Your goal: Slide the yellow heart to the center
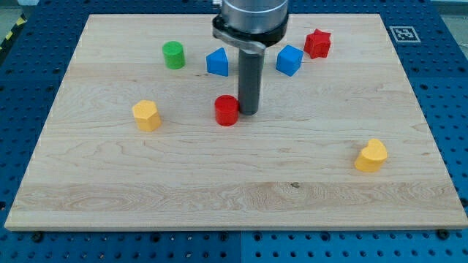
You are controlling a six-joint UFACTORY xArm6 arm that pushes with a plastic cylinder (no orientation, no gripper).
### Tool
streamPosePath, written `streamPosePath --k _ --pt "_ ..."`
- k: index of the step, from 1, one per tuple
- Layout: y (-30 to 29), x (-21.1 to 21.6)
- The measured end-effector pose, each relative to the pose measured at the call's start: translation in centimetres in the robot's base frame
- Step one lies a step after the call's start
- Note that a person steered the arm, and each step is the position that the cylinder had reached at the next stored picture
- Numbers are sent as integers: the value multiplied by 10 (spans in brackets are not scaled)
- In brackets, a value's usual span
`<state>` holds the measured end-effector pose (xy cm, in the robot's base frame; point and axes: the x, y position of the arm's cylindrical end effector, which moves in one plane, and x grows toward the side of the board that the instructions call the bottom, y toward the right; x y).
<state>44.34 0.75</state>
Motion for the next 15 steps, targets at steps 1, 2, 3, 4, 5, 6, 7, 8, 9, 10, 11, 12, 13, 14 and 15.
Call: streamPosePath --k 1,2,3,4,5,6,7,8,9,10,11,12,13,14,15 --pt "-27 1" --pt "-32 1" --pt "-4 28" --pt "42 77" --pt "101 115" --pt "168 119" --pt "213 114" --pt "237 114" --pt "256 115" --pt "257 117" --pt "252 117" --pt "236 117" --pt "222 110" --pt "217 98" --pt "200 91"
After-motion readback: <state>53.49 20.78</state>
